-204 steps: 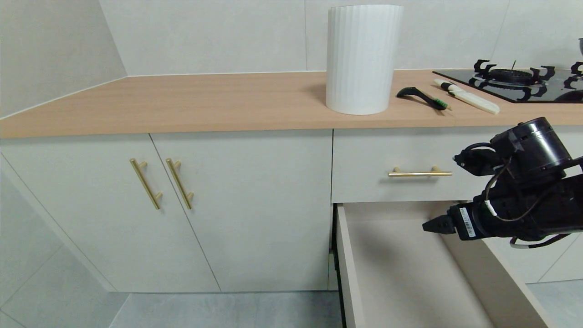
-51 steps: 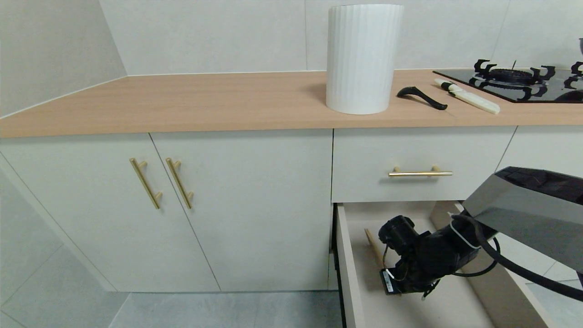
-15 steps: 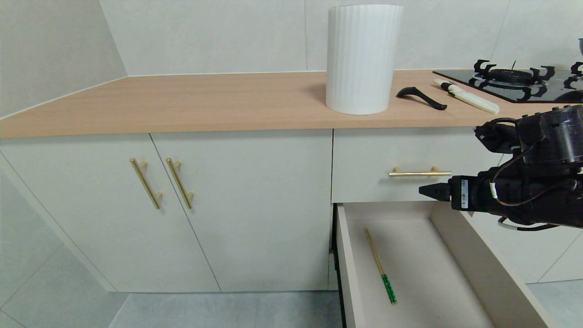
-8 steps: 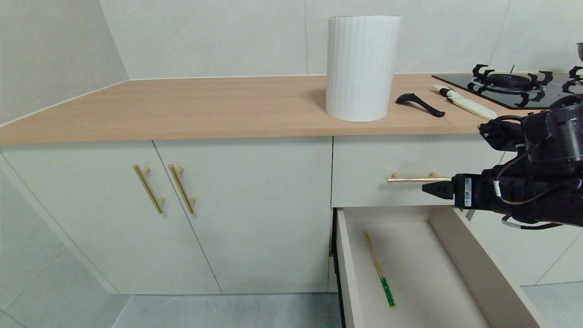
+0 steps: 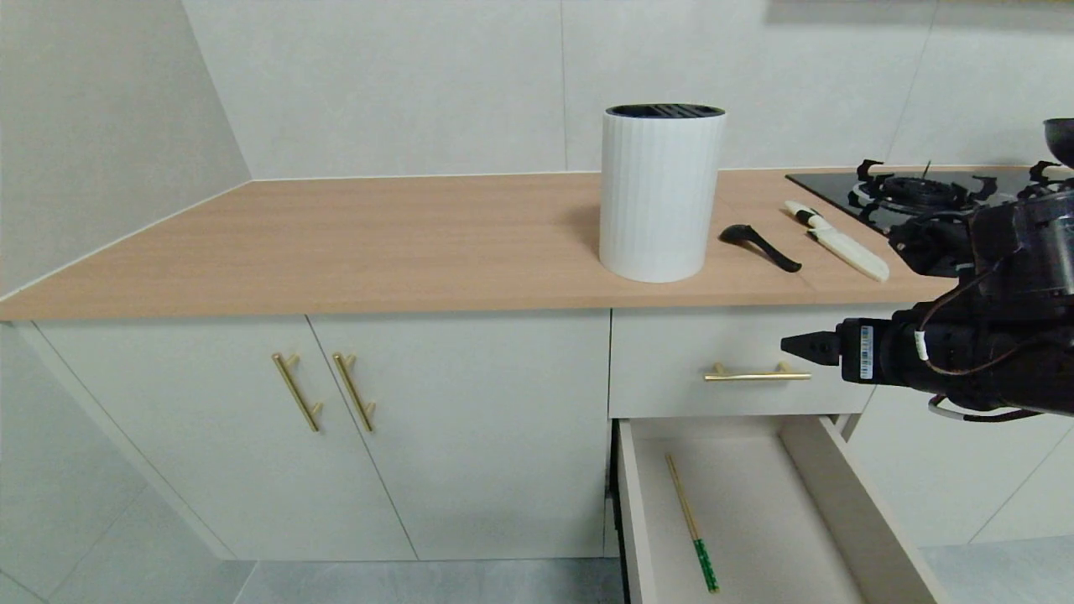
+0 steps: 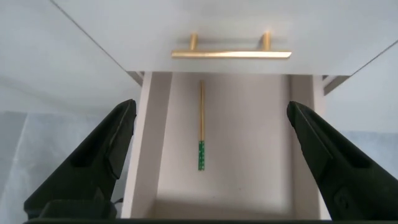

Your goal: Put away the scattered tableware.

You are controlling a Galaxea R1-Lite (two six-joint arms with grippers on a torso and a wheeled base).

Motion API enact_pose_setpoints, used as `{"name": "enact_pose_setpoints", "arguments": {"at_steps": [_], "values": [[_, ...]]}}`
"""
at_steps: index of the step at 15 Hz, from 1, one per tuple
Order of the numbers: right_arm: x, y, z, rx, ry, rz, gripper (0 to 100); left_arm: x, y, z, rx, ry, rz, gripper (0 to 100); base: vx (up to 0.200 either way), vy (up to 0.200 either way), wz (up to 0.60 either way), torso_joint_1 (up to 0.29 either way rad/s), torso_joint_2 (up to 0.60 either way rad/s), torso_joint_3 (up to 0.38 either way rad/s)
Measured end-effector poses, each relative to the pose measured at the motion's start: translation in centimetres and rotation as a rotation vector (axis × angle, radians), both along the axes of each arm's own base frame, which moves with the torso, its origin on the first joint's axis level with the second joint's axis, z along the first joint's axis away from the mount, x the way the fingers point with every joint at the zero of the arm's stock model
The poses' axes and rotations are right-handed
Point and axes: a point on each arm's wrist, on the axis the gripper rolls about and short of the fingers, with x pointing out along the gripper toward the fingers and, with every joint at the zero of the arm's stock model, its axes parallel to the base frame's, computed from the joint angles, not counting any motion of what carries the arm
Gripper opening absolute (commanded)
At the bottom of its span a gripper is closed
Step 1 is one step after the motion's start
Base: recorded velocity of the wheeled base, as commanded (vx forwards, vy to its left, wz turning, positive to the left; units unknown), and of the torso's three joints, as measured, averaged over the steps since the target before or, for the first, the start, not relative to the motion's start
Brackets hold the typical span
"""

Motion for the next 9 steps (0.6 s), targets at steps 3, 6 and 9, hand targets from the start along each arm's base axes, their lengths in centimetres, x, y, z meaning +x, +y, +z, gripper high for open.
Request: {"name": "enact_pose_setpoints", "arguments": {"at_steps": [3, 6, 9], "values": [[0.02, -0.01, -0.05, -0.001, 0.002, 0.000, 100, 0.00, 0.00, 0.00, 0.000, 0.000, 0.000, 100, 0.000, 0.000, 0.00, 0.188, -0.47, -0.289], [0.03, 0.02, -0.09, -0.001, 0.003, 0.000, 100, 0.00, 0.00, 0.00, 0.000, 0.000, 0.000, 100, 0.000, 0.000, 0.00, 0.199, -0.48, -0.290], [0.04, 0.02, -0.24, -0.004, 0.009, 0.000, 100, 0.00, 0.00, 0.00, -0.001, 0.000, 0.000, 100, 0.000, 0.000, 0.00, 0.217, -0.50, -0.289]]}}
